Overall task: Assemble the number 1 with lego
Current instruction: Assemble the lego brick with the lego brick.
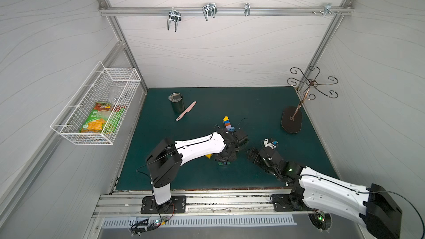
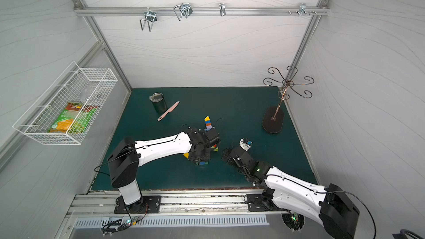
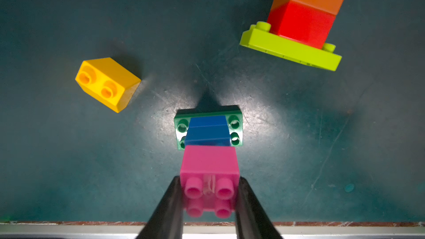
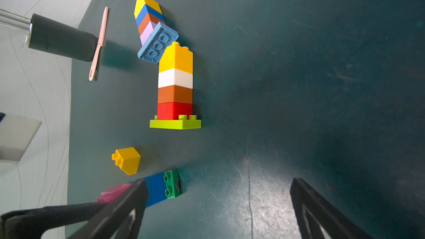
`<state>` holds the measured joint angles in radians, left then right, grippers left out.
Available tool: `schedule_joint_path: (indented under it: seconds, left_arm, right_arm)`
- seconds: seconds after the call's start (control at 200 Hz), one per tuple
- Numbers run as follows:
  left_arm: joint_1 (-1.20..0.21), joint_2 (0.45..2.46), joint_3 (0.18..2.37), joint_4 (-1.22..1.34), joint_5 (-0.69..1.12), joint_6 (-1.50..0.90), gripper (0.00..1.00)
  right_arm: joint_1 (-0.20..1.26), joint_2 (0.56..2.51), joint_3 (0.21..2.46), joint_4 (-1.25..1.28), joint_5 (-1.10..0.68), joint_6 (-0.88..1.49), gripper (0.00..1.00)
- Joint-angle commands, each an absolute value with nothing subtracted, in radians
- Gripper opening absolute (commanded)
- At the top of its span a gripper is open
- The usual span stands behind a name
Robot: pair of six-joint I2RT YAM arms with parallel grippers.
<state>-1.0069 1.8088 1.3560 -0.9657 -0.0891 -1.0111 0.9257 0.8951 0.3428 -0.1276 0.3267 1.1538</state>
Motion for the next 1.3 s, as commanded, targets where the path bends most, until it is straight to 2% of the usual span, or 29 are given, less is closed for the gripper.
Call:
schedule_joint_path:
  seconds: [0.0,0.465,0.826,1.296]
  left_arm:
    - [-0.997,1.868,1.356,-0.985,-0.080,-1.043,0.01]
    - [-0.988,1.850,1.341,-0.958,-0.083,-1.069,0.00]
    - [-0.987,1.929,1.234,-0.879,-0.044,-1.018,0.00]
    - [-0.988,2.008,1.261,-0.946,-0.013,-0.931,0.00]
  right_arm:
    - [0.919,0.899,0.344,-0.115,0.319,1.139,0.99]
    - [0.917,0.895,0.342,-0.111,0.312,1.135,0.99]
    - [0.914,0.897,0.341,-0.110,0.310,1.133,0.99]
    - [0.912,0.897,0.341,-0.110,0.308,1.132,0.99]
